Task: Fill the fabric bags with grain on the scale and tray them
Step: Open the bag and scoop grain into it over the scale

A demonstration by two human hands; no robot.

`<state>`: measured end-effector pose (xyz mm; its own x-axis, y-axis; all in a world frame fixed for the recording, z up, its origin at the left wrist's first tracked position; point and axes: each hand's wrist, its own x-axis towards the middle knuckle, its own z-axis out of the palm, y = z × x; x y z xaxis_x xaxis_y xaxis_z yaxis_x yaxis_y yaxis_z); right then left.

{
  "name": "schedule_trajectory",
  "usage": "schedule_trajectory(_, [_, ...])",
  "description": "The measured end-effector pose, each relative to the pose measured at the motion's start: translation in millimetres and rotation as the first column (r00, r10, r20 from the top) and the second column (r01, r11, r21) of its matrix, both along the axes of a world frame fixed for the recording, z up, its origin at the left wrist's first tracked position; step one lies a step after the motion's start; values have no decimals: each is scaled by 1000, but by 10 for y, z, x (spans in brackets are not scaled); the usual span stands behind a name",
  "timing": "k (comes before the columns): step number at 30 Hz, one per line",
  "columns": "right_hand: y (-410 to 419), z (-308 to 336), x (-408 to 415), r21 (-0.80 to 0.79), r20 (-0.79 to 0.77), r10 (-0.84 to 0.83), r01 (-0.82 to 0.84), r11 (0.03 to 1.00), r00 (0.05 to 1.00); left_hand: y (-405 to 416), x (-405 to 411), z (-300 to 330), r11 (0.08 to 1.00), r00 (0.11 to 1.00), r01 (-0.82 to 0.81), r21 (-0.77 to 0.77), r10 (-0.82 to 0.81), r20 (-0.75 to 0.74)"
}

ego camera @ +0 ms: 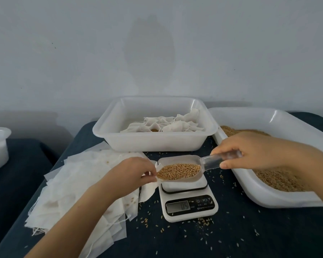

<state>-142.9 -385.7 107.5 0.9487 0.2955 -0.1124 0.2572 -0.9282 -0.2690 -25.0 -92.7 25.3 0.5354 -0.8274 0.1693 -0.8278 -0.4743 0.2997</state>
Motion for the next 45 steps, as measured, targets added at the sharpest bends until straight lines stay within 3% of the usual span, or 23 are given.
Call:
schedule_trajectory(8, [117,257,119,-105,-81,-15,7,994,997,-40,-35,6,999,998,42,-26,-41,38])
schedule_trajectory(16, [219,419,144,-207,-61,-21,8,978,998,-67,-80,15,997,997,64,-43,-61,54])
schedule_trajectory(40, [197,448,138,-167,-85,-52,38,985,995,-22,-127,22,994,998,54,-92,-52,31])
schedule_trajectory(45, [88,183,93,-4,-111,-40,40,999,993,37,-122,40,988,999,34,-148,-36,-11])
